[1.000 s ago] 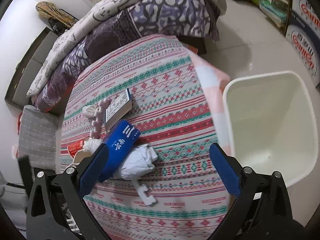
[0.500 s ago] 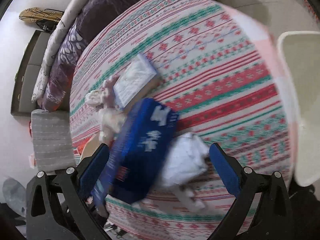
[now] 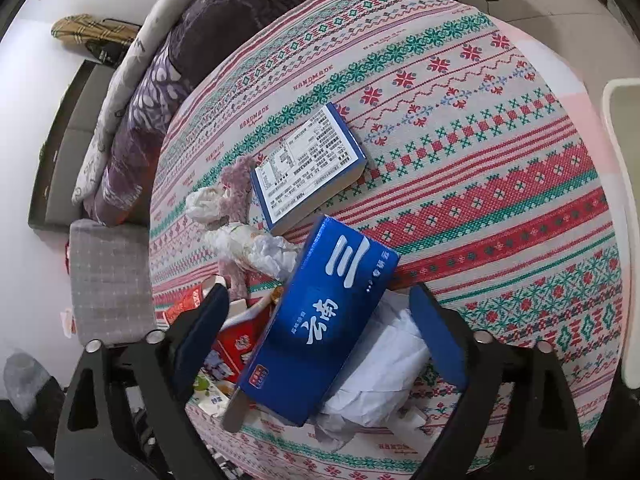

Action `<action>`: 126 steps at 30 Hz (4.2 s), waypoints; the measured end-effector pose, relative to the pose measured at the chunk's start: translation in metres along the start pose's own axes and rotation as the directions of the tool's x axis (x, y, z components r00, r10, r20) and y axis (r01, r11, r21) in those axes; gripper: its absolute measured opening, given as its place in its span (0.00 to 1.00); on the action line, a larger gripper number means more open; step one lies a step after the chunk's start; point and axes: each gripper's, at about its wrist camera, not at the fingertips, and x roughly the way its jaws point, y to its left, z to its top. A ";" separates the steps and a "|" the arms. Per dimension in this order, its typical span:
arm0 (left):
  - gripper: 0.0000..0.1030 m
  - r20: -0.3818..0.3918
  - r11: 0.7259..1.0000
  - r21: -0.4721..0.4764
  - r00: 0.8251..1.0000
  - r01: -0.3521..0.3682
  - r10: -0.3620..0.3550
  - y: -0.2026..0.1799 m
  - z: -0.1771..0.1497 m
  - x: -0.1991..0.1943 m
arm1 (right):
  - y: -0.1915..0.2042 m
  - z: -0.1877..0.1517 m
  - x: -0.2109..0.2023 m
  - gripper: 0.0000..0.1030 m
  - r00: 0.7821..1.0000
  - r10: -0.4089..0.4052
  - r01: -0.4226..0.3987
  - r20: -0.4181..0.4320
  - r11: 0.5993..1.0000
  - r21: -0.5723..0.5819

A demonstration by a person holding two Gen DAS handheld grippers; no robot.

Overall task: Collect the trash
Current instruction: 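Grasp the blue tissue box with the right tool while the left tool grasps the red noodle cup, then carry both items to the white bin and open both tools to drop them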

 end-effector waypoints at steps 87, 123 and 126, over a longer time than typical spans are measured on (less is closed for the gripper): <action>0.26 0.545 0.994 0.019 0.834 -0.111 0.083 -0.191 0.010 -0.073 | -0.053 -0.023 -0.234 0.32 0.775 -0.098 0.327 0.625 0.907 -0.263; 0.28 0.393 0.945 0.323 0.902 0.048 -0.180 -0.356 -0.023 -0.023 | -0.207 0.003 -0.324 0.82 0.635 -0.385 0.397 0.670 0.906 0.145; 0.29 0.374 0.938 0.341 0.906 0.065 -0.199 -0.370 -0.025 -0.018 | -0.219 0.004 -0.328 0.83 0.642 -0.396 0.380 0.657 0.908 0.177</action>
